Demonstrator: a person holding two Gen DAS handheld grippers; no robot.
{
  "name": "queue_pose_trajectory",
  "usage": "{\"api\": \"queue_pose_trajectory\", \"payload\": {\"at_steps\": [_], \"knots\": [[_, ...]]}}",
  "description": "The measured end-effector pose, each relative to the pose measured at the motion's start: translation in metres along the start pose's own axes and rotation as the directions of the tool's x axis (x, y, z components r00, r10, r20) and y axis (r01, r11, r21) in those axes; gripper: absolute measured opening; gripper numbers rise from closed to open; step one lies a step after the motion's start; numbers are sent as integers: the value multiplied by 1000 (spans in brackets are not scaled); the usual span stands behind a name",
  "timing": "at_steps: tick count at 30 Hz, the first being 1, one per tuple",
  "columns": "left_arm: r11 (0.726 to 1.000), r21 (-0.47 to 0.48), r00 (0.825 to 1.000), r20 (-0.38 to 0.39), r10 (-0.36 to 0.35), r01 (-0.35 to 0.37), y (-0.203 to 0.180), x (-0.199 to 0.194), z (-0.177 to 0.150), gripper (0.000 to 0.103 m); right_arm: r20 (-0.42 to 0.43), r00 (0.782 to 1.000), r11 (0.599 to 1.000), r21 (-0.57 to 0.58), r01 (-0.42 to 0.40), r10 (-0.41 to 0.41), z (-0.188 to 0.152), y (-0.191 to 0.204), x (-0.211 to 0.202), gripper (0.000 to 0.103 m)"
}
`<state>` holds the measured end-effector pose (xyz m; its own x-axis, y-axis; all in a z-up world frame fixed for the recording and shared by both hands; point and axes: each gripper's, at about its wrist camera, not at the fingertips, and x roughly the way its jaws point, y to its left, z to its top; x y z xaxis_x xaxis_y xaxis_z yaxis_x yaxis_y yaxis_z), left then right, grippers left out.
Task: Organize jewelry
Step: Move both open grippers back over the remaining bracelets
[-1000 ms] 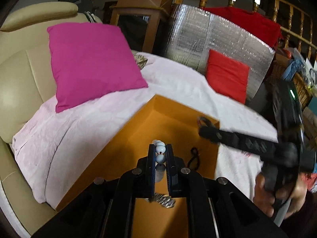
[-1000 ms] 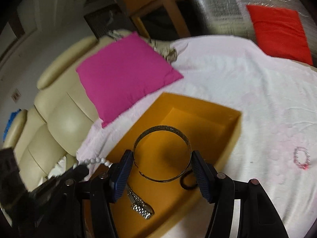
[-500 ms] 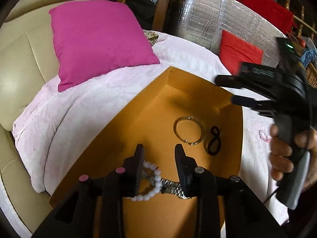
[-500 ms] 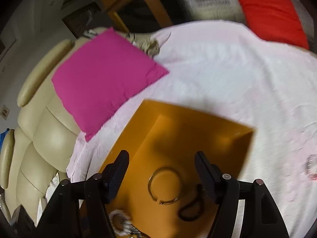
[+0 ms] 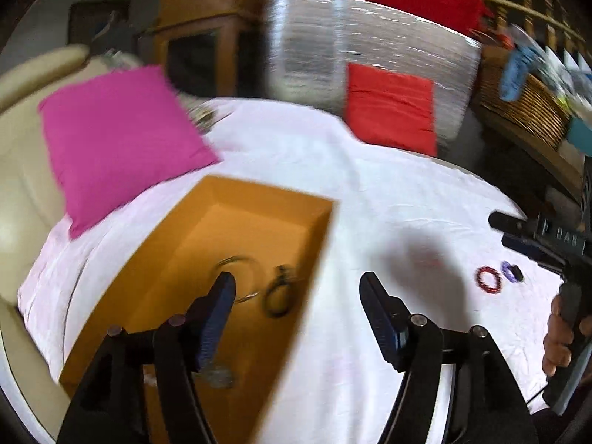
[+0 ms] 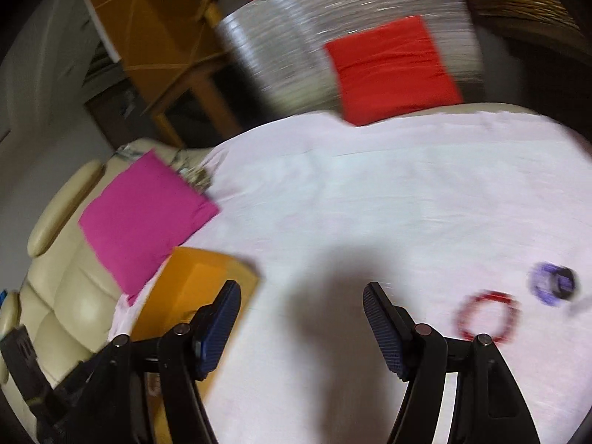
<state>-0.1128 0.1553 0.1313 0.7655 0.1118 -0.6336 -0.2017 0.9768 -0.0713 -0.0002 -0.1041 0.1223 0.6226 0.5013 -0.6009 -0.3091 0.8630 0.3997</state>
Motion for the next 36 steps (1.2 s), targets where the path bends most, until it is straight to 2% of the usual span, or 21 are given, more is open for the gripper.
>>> {"api": "queue_pose_trajectory", "payload": {"at_steps": [6,12,24,27,36], "knots": [[990,142,1000,14,-18,16,-83,6,9,74,27,995,993,69,96,-98,-14,-66,-29,73],[980,198,1000,12,-7,4,-130,23,15,74,-4,990,981,136,140,-141,-11,-113,-33,73],[971,233,998,40,50,-58,-174,86,19,75,23,971,953,200,229,-239,-11,-160,-59,73],[969,244,999,6,48,-48,-176,100,13,75,26,966,946,212,245,-256,-11,-166,-60,73],[964,262,999,9,47,-47,-171,103,9,75,-1,963,932,253,261,-269,-11,-171,-50,73]]}}
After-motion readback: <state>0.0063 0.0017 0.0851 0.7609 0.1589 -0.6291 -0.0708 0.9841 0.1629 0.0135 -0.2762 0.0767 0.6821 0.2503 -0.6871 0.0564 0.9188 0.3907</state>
